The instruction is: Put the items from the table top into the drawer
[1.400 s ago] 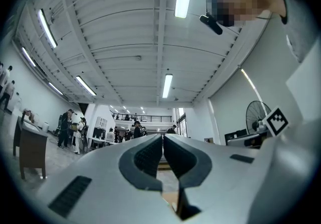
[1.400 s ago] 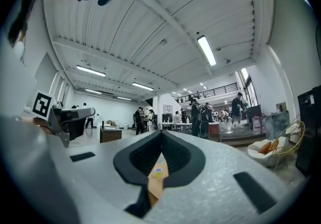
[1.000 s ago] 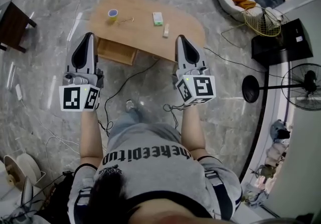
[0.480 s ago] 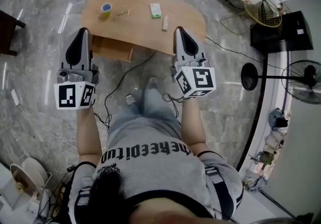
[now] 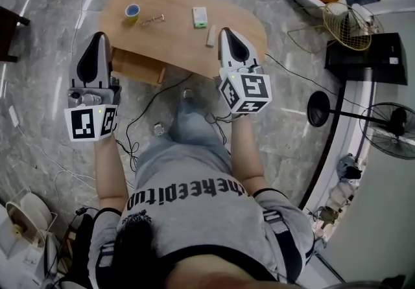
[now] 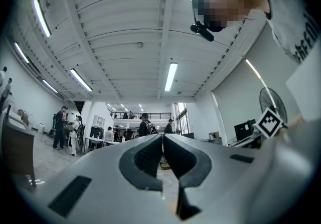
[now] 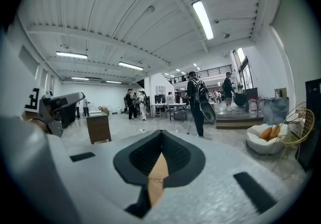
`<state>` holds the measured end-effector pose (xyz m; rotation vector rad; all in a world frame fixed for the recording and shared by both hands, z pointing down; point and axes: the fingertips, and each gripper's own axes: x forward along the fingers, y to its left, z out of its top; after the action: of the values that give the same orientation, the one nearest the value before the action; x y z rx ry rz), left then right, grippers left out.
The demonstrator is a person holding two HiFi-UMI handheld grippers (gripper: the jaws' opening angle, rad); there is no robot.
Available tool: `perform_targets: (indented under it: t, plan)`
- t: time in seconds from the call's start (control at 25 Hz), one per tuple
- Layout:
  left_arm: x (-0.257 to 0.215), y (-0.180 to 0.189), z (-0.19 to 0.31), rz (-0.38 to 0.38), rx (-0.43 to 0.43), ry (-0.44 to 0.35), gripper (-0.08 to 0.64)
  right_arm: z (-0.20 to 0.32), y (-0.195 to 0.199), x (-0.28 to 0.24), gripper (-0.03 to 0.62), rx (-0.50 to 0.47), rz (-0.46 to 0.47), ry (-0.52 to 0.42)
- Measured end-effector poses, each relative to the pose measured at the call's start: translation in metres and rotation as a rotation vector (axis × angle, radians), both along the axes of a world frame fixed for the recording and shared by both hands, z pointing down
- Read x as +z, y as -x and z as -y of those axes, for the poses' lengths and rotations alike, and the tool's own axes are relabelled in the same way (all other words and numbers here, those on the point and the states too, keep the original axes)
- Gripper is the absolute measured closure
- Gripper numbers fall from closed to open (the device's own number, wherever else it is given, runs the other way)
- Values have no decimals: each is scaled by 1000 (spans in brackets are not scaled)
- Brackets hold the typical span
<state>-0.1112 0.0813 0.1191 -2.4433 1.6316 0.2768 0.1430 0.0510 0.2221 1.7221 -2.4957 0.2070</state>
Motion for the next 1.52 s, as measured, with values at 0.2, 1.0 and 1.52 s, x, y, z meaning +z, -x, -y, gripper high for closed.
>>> perform_targets:
  t: [0.2, 1.0, 1.52]
  plan:
    - [4, -23, 41, -14, -33, -13, 548, 58, -22, 44, 589, -36, 21, 124]
    - [117, -63, 158, -4, -125, 139, 548, 148, -86, 355, 535, 28, 114, 820]
    - [198, -84, 200, 50, -113, 255, 548, 168, -121, 497, 442, 139, 62, 1058]
